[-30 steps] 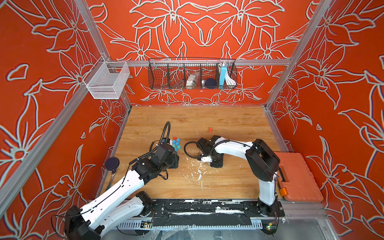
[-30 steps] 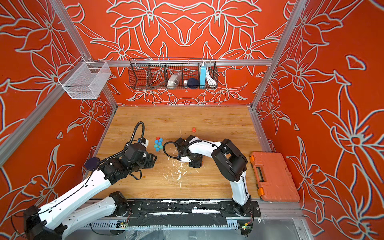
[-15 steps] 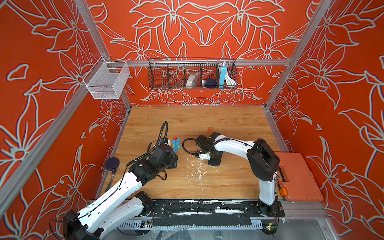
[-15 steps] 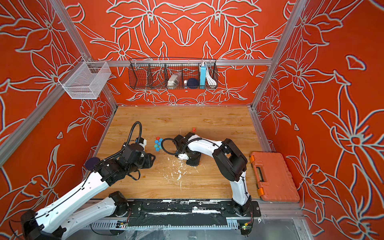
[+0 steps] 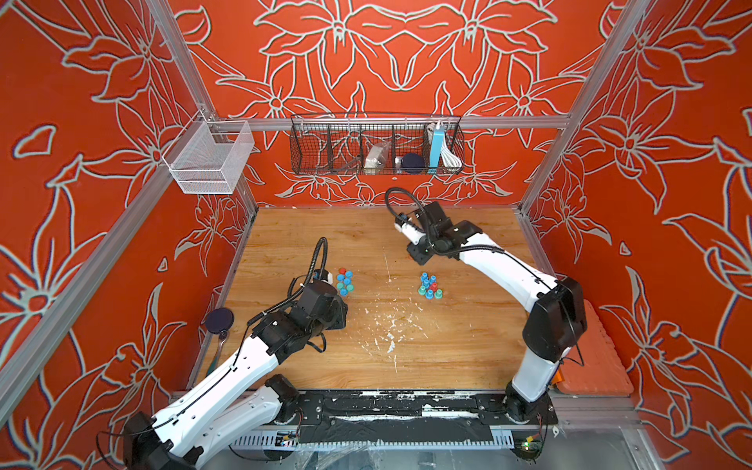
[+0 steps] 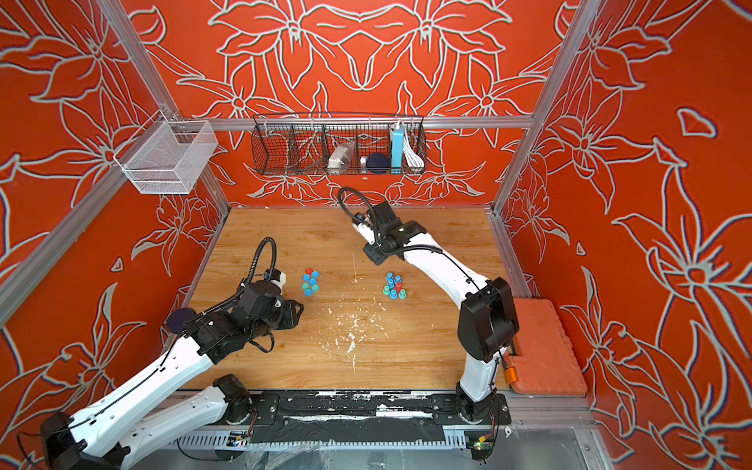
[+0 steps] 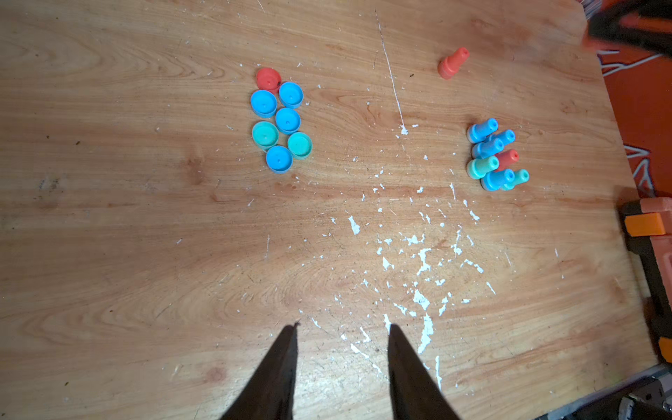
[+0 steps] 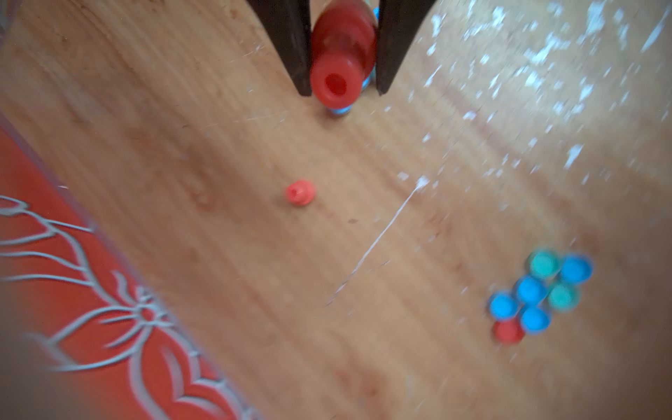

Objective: Close the stamp cap
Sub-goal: Place the stamp at the center of the board.

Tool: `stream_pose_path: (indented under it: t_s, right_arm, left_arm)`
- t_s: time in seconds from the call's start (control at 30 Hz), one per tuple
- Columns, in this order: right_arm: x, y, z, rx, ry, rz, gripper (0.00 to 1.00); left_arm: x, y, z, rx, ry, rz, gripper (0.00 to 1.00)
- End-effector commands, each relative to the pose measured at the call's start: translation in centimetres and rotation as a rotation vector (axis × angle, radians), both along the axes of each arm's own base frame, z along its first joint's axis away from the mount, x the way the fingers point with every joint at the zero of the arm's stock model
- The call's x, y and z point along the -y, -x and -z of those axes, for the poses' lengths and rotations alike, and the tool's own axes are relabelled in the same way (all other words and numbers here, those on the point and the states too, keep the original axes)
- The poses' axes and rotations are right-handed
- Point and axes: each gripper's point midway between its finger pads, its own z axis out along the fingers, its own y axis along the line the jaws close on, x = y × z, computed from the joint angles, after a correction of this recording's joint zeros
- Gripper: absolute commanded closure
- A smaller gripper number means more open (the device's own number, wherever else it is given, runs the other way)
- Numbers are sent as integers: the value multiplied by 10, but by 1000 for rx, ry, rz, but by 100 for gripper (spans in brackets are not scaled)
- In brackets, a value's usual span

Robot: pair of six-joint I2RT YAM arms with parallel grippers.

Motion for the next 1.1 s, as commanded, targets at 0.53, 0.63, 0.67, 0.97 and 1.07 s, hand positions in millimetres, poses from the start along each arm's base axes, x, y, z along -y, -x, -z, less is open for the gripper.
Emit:
stream_pose_path:
  t_s: [0.53, 0.63, 0.67, 0.97, 1.07]
  right_arm:
    - [33, -128, 63, 110, -581, 3, 100]
    - [29, -124, 80, 95, -577, -35, 100]
    - [27, -122, 84, 91, -584, -47, 100]
    - [34, -114, 99, 56, -393, -88, 100]
    - [39, -109, 103, 27, -375, -74, 100]
  left_arm:
    - [-25, 0, 19, -21, 9, -126, 57]
    - [-28, 0, 21, -22, 13, -138, 57]
    - [-29, 0, 21, -23, 14, -142, 57]
    - [-32, -2, 23, -30, 19, -151, 57]
    - [-32, -4, 23, -26, 24, -151, 57]
